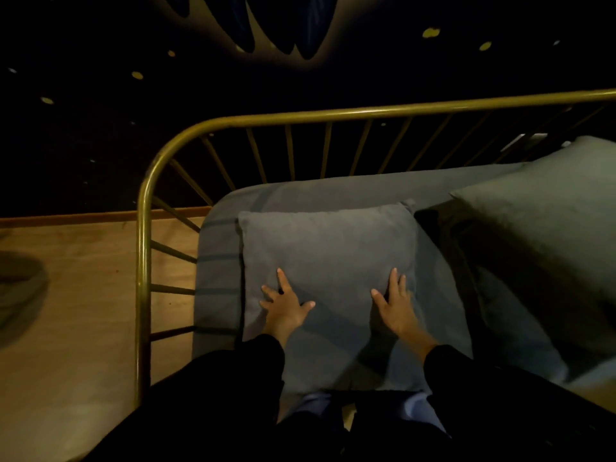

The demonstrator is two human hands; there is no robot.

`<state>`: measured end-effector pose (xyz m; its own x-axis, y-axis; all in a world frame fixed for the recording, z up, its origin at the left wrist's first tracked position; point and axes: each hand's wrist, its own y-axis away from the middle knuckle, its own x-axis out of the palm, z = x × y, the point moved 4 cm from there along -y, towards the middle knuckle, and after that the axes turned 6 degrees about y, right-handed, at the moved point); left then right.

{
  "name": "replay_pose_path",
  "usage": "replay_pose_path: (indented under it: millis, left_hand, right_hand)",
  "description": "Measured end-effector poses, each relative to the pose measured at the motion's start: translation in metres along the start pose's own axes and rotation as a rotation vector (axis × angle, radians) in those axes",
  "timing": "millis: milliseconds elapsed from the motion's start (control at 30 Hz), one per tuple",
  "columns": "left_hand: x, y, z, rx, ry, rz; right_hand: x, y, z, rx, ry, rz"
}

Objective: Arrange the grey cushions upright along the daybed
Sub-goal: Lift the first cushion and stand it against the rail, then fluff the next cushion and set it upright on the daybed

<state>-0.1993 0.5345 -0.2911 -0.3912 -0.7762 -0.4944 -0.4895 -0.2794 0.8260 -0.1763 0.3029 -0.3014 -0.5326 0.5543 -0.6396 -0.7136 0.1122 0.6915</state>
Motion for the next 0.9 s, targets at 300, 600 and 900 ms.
replay_pose_path:
  millis: [300, 600, 900]
  left_hand:
    - [0.036, 0.062, -0.171, 0.536, -0.101, -0.093]
    - [0.120, 0.121, -0.406, 0.858, -0.190, -0.023]
    - [0.235, 0.084, -0.551, 0.811, -0.360, -0.018]
  right_hand:
    - [-0.148, 0.015, -0.025, -0.122, -0.117, -0.194]
    - [-0.361, 0.025, -0.168, 0.049, -0.116, -0.870]
    - [-0.390, -0.028, -0.335, 0.643, -0.346, -0.697]
